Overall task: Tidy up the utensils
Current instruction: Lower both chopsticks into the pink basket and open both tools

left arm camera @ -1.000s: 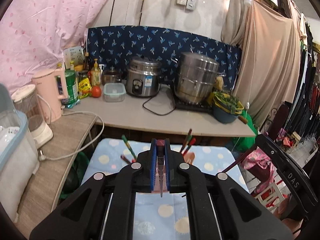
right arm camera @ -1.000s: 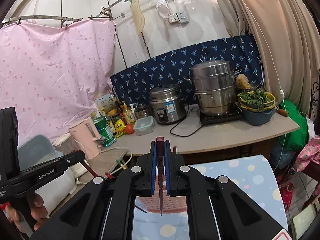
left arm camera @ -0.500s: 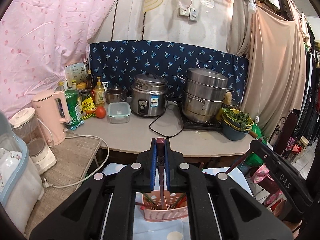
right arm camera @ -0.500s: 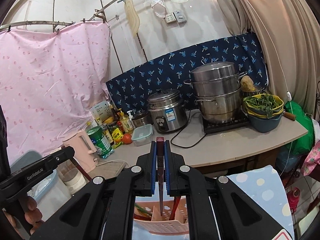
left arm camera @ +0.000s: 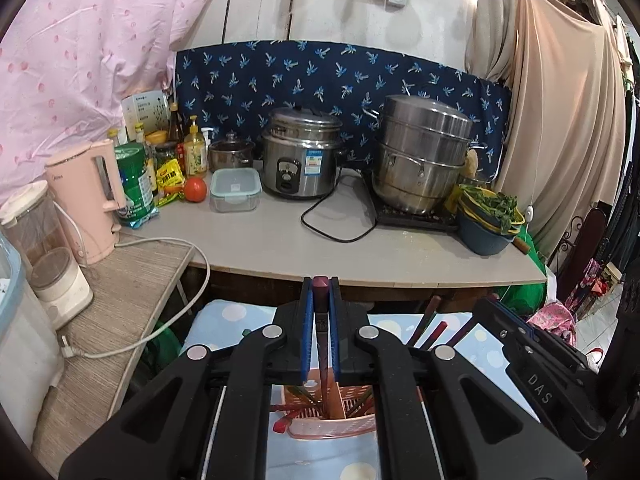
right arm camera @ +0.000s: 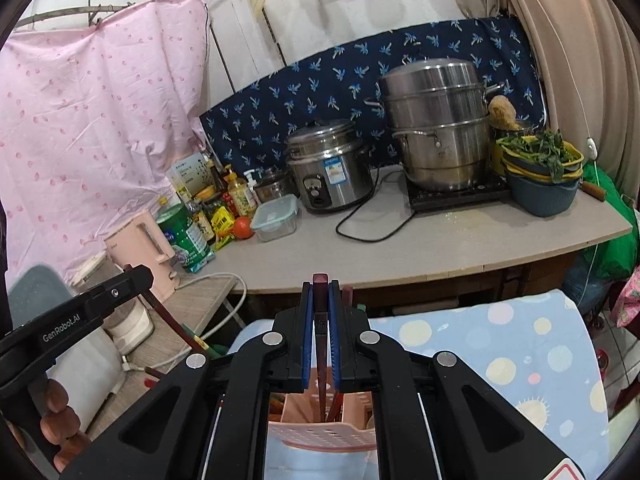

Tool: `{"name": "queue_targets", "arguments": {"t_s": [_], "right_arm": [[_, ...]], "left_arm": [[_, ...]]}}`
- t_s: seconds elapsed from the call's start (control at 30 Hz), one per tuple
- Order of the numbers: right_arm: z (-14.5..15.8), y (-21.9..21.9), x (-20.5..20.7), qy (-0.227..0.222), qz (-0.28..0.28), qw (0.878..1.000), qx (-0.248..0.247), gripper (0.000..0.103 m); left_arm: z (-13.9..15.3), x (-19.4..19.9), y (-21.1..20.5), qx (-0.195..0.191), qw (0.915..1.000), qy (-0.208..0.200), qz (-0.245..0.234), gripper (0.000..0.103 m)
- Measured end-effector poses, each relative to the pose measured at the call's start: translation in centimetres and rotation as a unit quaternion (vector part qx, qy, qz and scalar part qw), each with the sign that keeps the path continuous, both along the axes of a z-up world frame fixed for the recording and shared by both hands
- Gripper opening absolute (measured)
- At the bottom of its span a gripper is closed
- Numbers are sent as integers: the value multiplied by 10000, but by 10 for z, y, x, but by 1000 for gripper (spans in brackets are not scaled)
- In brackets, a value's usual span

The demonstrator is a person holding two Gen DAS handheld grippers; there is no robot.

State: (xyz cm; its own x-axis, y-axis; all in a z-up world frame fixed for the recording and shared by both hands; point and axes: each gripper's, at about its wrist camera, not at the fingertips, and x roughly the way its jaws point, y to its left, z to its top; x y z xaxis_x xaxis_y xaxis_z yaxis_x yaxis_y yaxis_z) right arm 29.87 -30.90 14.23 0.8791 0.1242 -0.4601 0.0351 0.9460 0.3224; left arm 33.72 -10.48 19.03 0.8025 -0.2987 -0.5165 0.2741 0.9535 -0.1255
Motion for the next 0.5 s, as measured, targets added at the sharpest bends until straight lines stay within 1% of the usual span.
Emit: {"name": "queue_targets", "arguments": {"t_s": [0.27, 0.33, 0.43, 0.5], "right_arm": [[-18, 4, 4, 214, 54, 9997, -62, 8], [-20, 5, 4, 230, 45, 9997, -103, 12], [-20, 4, 1, 214, 2, 9997, -115, 13], [-19, 3, -3, 184, -19, 9998, -110, 17]], "left_arm": [[-18, 0, -6, 67, 9999, 139, -49, 7], [-22, 0, -8, 87, 9998, 173, -34, 7], [-25, -1, -8, 98, 9997, 208, 12, 7], [-26, -3, -7, 99, 9997, 213, 30, 9]]}}
